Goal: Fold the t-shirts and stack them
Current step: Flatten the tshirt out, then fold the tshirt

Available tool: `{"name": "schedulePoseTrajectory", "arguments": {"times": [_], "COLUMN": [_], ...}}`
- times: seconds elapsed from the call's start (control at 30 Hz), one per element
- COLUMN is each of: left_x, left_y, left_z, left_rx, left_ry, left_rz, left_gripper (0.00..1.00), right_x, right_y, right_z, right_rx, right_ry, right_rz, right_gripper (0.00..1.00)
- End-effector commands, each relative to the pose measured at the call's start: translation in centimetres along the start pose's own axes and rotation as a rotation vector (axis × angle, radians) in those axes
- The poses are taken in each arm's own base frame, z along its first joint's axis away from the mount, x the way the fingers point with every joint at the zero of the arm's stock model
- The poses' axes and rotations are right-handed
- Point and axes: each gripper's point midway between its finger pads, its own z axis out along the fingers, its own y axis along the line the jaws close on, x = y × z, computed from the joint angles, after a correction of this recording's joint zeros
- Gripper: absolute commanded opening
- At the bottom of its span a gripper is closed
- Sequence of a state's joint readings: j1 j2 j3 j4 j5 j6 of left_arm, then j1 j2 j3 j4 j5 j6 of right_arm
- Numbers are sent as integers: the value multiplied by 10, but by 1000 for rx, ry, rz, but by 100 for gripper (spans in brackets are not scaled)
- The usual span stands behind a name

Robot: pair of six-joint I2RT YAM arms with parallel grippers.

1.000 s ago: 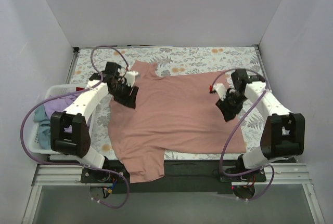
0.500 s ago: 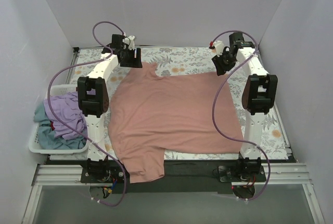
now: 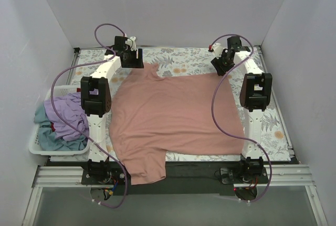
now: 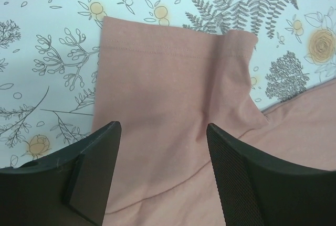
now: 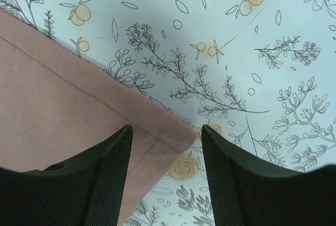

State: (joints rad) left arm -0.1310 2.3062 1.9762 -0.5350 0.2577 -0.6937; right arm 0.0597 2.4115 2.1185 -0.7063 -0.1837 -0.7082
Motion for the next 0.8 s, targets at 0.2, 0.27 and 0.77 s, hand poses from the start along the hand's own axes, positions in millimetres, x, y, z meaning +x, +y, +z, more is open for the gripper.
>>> {"name": "schedulePoseTrajectory", "arguments": {"times": [0.2,0.27,0.77], "left_x": [-20,-18,9], "left_y": [19,19,51], "left_z": [15,18,62], "left_rx": [-58,-53,-170], "left_ry": [-51,-46,25], "left_rz": [-16,-25,-2], "left_gripper": [67,67,66], "right_x": [24,35,71], "right_y": [-4,-3,19], "right_z": [26,31,34], "right_rx": [-19,-32,-122], "right_ry": [26,41,112], "right_rz": [-22,4,8], "right_gripper": [56,53,1]}}
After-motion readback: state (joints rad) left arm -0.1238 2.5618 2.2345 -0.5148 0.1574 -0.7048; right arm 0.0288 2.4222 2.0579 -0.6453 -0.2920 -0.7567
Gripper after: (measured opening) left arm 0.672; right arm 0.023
